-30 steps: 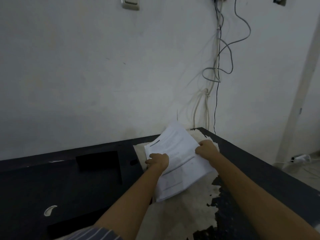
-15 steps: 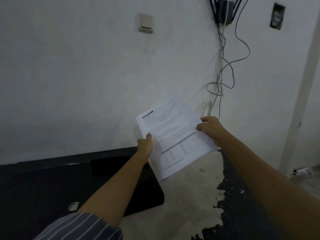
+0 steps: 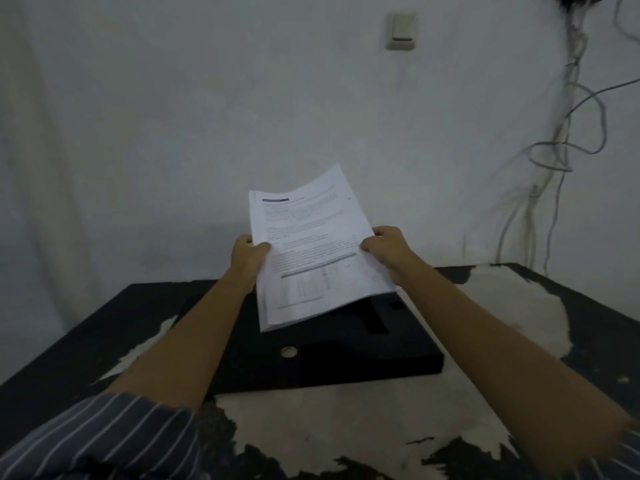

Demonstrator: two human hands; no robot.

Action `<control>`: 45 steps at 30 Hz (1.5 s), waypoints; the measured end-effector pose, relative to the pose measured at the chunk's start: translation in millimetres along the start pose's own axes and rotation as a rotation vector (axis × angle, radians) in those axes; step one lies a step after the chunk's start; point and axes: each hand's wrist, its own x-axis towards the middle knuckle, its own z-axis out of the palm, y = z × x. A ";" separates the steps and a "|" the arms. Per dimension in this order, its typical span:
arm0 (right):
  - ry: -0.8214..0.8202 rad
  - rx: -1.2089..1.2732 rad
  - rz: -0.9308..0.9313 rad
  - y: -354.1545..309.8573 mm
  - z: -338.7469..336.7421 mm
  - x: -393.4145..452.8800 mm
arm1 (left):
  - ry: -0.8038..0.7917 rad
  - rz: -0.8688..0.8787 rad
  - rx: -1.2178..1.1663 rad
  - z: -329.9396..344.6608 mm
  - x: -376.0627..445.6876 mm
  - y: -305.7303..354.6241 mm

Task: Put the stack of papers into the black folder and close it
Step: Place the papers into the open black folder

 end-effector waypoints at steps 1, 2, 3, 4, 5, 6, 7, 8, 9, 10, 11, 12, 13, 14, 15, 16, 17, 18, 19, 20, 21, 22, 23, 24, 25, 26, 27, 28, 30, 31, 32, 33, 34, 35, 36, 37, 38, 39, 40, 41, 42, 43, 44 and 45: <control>-0.017 0.019 0.006 1.4 19.0 -1.4 | 0.007 0.005 0.001 -16.5 1.8 -4.6; -0.036 0.030 0.018 3.4 36.9 -3.0 | 0.018 0.008 0.020 -31.1 2.3 -9.2; -0.061 0.032 0.032 5.8 54.3 -4.7 | 0.034 0.013 0.049 -45.4 3.1 -15.1; -0.087 0.032 0.046 9.0 71.4 -6.4 | 0.050 0.017 0.078 -59.2 3.6 -21.2; -0.113 0.030 0.056 12.8 85.4 -7.9 | 0.063 0.019 0.106 -70.4 3.9 -27.3; -0.140 0.030 0.067 17.5 100.5 -9.4 | 0.079 0.013 0.134 -82.5 4.8 -34.5; -0.163 0.031 0.084 22.4 113.8 -11.1 | 0.094 -0.002 0.161 -92.7 6.2 -41.6; -0.181 0.028 0.105 27.5 126.2 -12.8 | 0.111 -0.023 0.187 -102.3 7.3 -48.9; -0.197 0.025 0.125 32.6 137.9 -14.8 | 0.125 -0.041 0.219 -111.3 8.4 -56.5; -0.209 0.020 0.143 37.7 146.4 -16.3 | 0.131 -0.051 0.251 -117.5 9.5 -64.0; -0.226 0.013 0.158 42.4 155.3 -18.2 | 0.130 -0.062 0.280 -124.1 10.6 -72.0; -0.247 0.003 0.170 47.2 163.1 -19.6 | 0.123 -0.074 0.307 -129.3 11.4 -79.7; -0.268 -0.012 0.184 51.6 169.3 -20.6 | 0.119 -0.088 0.337 -133.6 12.2 -87.1; -0.284 -0.033 0.200 56.2 174.4 -20.3 | 0.120 -0.100 0.366 -137.0 13.1 -94.3; -0.294 -0.058 0.210 61.1 177.3 -18.2 | 0.123 -0.109 0.390 -139.0 13.7 -101.1; -0.301 -0.089 0.216 65.7 178.7 -16.3 | 0.126 -0.116 0.408 -140.0 14.9 -107.6; -0.304 -0.119 0.226 68.5 178.9 -14.2 | 0.130 -0.126 0.424 -141.0 16.3 -113.6; -0.302 -0.152 0.237 70.8 177.4 -11.7 | 0.132 -0.142 0.439 -141.7 18.3 -119.4; -0.290 -0.189 0.247 72.2 173.7 -8.7 | 0.131 -0.155 0.451 -142.0 20.4 -124.8; -0.263 -0.231 0.254 73.8 168.4 -4.5 | 0.123 -0.163 0.460 -142.1 22.4 -129.9; -0.235 -0.274 0.249 76.1 161.9 0.1 | 0.109 -0.169 0.467 -141.6 24.6 -134.6; -0.213 -0.316 0.225 78.8 154.2 5.0 | 0.099 -0.174 0.473 -141.0 27.0 -138.4; -0.188 -0.366 0.186 82.2 145.4 9.8 | 0.092 -0.181 0.479 -140.0 28.4 -141.1; -0.160 -0.428 0.136 85.9 136.1 14.2 | 0.087 -0.187 0.482 -138.6 29.8 -143.8; -0.130 -0.497 0.084 89.2 126.4 17.7 | 0.082 -0.189 0.486 -137.4 30.4 -145.7; -0.099 -0.557 0.050 93.8 116.8 21.1 | 0.076 -0.188 0.490 -135.6 30.8 -147.8; -0.067 -0.599 0.034 99.4 107.8 25.2 | 0.068 -0.185 0.497 -134.2 30.7 -149.1; -0.034 -0.640 0.036 105.2 98.8 28.1 | 0.059 -0.182 0.508 -132.5 30.6 -150.3; 0.041 -0.803 0.083 115.4 83.4 29.8 | 0.040 -0.176 0.542 -129.0 29.7 -151.9; 0.073 -0.894 0.101 121.2 77.5 29.6 | 0.031 -0.172 0.558 -126.9 29.4 -152.2; 0.096 -0.962 0.110 127.0 72.8 29.9 | 0.022 -0.166 0.574 -124.7 29.7 -152.4; 0.107 -1.001 0.124 131.8 69.6 29.8 | 0.012 -0.160 0.588 -122.3 30.4 -152.7; 0.112 -1.018 0.145 135.7 68.0 29.5 | 0.001 -0.154 0.599 -119.7 31.0 -152.9; 0.110 -1.026 0.172 137.9 67.5 28.9 | -0.008 -0.150 0.603 -117.5 31.5 -152.8; 0.103 -1.036 0.195 139.4 68.1 28.8 | -0.013 -0.143 0.602 -115.0 32.7 -153.5; 0.093 -1.043 0.214 139.4 69.1 28.8 | -0.017 -0.139 0.597 -112.7 33.6 -153.5; 0.084 -1.043 0.226 139.1 70.2 29.3 | -0.019 -0.136 0.592 -110.6 34.4 -153.6; 0.084 -1.035 0.233 138.2 70.8 29.9 | -0.021 -0.139 0.586 -109.0 34.9 -153.6; 0.090 -1.024 0.237 137.2 71.3 31.0 | -0.024 -0.147 0.581 -107.9 35.3 -153.6; 0.098 -1.016 0.244 136.3 70.7 32.5 | -0.031 -0.158 0.577 -106.7 35.5 -153.3; 0.106 -1.016 0.252 135.2 69.6 34.3 | -0.037 -0.163 0.575 -105.5 35.8 -153.5; 0.112 -1.020 0.258 133.9 67.9 35.9 | -0.040 -0.167 0.579 -104.4 35.8 -153.0; 0.119 -1.026 0.257 133.4 65.6 37.5 | -0.040 -0.171 0.584 -103.4 35.5 -152.4; 0.131 -1.029 0.250 133.4 63.0 38.6 | -0.040 -0.176 0.586 -102.4 35.3 -151.6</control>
